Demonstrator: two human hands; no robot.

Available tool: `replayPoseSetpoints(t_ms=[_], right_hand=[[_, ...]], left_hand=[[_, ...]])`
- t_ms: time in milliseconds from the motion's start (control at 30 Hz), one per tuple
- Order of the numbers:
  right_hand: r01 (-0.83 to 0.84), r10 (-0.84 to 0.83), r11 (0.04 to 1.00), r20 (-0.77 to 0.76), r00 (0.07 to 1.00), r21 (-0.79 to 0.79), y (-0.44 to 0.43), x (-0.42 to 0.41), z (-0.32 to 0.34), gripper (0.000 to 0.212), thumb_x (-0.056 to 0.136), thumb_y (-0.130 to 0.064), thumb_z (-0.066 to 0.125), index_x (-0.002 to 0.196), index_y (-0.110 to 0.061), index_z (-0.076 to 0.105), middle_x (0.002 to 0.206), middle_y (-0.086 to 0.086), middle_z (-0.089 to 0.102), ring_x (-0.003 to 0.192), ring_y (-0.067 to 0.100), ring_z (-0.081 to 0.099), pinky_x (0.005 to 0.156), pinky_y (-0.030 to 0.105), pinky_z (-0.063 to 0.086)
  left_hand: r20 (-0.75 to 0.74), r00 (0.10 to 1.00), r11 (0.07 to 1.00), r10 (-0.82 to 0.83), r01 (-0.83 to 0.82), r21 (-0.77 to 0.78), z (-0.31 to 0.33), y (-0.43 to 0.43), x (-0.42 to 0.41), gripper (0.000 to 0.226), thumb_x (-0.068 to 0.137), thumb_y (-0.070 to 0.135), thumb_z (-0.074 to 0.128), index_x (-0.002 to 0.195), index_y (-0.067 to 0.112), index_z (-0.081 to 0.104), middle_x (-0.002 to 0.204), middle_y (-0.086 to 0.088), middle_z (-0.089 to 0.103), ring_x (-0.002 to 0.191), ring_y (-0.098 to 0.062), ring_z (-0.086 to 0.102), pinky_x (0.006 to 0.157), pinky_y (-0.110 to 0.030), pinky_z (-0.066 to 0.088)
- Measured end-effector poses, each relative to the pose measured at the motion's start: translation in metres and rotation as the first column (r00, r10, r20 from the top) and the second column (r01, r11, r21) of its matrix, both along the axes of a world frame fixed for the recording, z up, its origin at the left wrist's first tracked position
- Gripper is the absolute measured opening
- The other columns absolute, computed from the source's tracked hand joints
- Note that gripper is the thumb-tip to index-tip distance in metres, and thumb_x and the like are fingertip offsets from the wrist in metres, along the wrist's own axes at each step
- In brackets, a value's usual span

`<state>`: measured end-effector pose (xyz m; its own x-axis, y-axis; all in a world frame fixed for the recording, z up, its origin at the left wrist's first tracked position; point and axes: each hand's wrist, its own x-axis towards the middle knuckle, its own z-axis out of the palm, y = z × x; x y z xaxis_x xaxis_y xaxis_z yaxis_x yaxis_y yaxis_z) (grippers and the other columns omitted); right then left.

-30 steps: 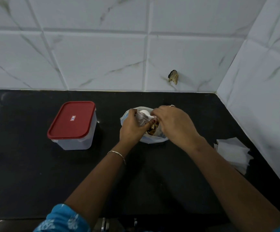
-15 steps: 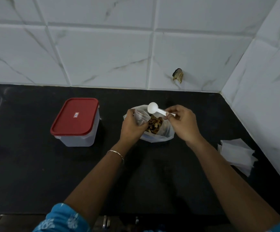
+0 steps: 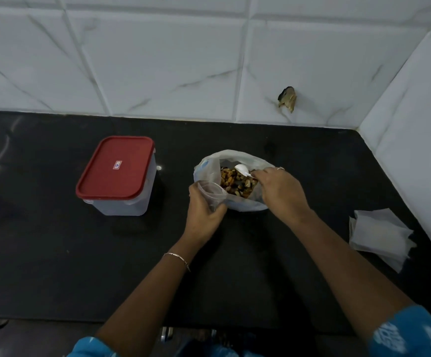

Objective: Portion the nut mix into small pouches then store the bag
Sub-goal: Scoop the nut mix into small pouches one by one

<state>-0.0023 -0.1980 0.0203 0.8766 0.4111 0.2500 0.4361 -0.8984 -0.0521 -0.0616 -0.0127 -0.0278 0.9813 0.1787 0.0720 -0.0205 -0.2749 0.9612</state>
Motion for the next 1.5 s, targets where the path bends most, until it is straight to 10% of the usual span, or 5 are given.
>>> replayPoseSetpoints(t_ms=[333,767,933,1200,1500], right_hand=[[-0.112,0.114,0.961,-0.009,0.993,-0.252,0.019,0.026,0.002,0.030,0.093,-0.023,0.059,0.122,-0.019,0.060,0.108,0.001,0.066,0.097,0.018,0.064,0.076,0.031,0.053],[0.050,0.066,0.944,-0.336,0.939,0.326,0.002,0.012,-0.013,0.028,0.096,-0.015,0.052,0.117,-0.023,0.068,0.091,-0.014,0.065,0.066,-0.003,0.052,0.058,0.014,0.036],[0.273,0.010,0.837,-0.513,0.858,0.474,-0.001,0.007,-0.028,0.026,0.095,-0.013,0.054,0.116,-0.021,0.068,0.109,-0.002,0.070,0.095,0.010,0.065,0.081,0.026,0.051],[-0.158,0.154,0.987,-0.137,0.979,-0.020,0.022,-0.028,-0.020,0.032,0.095,-0.014,0.051,0.127,-0.016,0.055,0.108,0.003,0.062,0.088,0.017,0.061,0.064,0.023,0.040],[-0.042,0.036,0.959,-0.025,0.999,-0.282,-0.003,-0.010,0.006,0.035,0.092,-0.019,0.058,0.127,-0.014,0.053,0.111,0.004,0.058,0.081,0.014,0.061,0.059,0.024,0.048]], left_hand=[[-0.005,1.000,0.998,0.011,-0.010,0.061,-0.023,0.005,-0.009,0.044,0.085,0.023,0.071,0.123,0.018,0.048,0.119,0.004,0.052,0.108,0.002,0.051,0.085,-0.017,0.047],[-0.075,0.996,0.997,-0.049,0.053,0.052,-0.028,0.004,-0.010,0.042,0.089,0.031,0.065,0.126,0.028,0.046,0.121,0.006,0.055,0.108,-0.007,0.057,0.091,-0.035,0.052],[-0.058,0.994,0.993,-0.092,0.096,0.075,-0.027,-0.001,-0.009,0.053,0.090,0.028,0.064,0.137,0.019,0.042,0.128,0.005,0.051,0.115,-0.004,0.053,0.096,-0.027,0.049],[-0.009,0.994,0.993,-0.106,0.106,0.044,-0.024,-0.010,-0.009,0.059,0.087,0.031,0.062,0.139,0.015,0.037,0.132,0.002,0.048,0.119,-0.004,0.050,0.099,-0.019,0.044],[0.008,0.997,0.997,-0.081,0.081,-0.005,-0.024,-0.009,-0.016,0.054,0.084,0.045,0.061,0.131,0.031,0.038,0.130,0.007,0.050,0.122,-0.005,0.049,0.099,-0.027,0.045]])
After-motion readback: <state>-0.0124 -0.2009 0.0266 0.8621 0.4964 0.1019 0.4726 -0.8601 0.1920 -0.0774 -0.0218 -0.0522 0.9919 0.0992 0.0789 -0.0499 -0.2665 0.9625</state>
